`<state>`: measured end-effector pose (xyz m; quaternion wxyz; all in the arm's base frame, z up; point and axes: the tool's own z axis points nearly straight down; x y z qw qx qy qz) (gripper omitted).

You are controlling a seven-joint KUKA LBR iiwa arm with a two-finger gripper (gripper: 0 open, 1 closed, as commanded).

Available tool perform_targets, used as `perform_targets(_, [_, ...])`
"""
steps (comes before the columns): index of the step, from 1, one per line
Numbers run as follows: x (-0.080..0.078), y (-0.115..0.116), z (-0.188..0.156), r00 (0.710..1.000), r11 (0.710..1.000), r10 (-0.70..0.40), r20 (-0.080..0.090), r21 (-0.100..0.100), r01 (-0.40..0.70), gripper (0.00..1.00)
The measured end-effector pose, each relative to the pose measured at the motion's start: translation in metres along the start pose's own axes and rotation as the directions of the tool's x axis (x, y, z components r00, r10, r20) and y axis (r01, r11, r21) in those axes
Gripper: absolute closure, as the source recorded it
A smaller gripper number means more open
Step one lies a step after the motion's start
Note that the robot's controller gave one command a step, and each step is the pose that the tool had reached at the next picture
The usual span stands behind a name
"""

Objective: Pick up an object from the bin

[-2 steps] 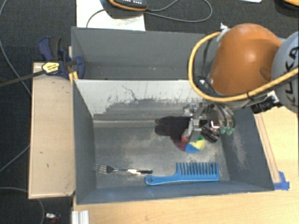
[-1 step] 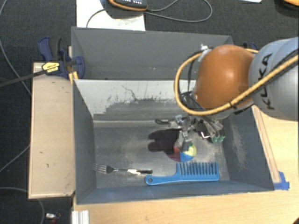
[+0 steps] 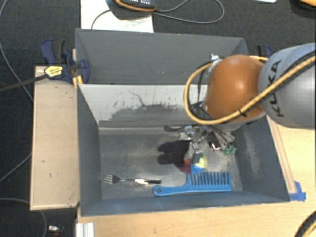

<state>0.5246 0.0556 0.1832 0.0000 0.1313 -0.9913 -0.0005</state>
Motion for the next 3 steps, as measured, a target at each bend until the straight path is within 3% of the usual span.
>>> perform_targets(1, [-0.005,0.003,0.025,0.960,0.960,0.280,0.004,0.000,-0.280,1.00])
perform_targets(2, [0.001,0.003,-0.019,0.987,0.987,0.161,-0.001,0.001,-0.161,1.00])
perform_targets(3, [-0.003,0.016,-0.088,0.972,0.972,0.236,0.005,0.000,-0.236,1.00])
